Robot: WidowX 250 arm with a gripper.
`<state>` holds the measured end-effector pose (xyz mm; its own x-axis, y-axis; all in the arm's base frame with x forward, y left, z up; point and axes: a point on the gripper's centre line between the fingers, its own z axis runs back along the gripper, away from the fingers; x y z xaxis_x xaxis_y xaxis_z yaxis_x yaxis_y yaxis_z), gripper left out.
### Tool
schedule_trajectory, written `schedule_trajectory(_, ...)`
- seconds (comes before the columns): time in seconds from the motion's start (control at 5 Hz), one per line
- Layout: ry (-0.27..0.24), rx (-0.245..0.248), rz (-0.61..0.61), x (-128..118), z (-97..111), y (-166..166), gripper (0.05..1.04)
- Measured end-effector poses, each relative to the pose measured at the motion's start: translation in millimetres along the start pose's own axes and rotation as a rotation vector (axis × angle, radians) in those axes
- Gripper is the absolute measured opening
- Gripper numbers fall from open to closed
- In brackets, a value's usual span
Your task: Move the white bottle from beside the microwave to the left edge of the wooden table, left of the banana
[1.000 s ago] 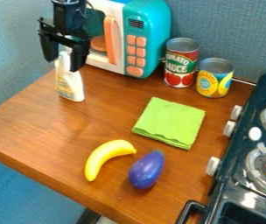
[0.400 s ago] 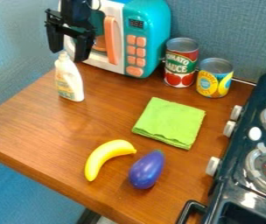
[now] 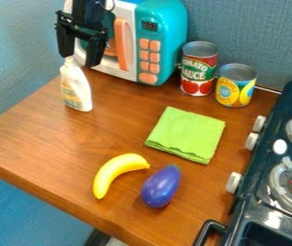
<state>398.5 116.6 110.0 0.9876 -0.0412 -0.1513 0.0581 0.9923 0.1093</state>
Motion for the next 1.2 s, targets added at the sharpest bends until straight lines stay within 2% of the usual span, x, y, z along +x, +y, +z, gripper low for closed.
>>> schedule_trajectory(0.4, 0.037, 0.002, -0.001, -1, -1, 1, 1.001)
schedule_trajectory(0.6, 0.025, 0.003, 0.004, 0, -2, 5, 1.001)
schedule_trajectory(0.8, 0.023, -0.011, 0.027, -5, -4, 18, 0.945)
schedule_trajectory(1.2, 0.024, -0.036, 0.029, -8, -6, 25, 0.382)
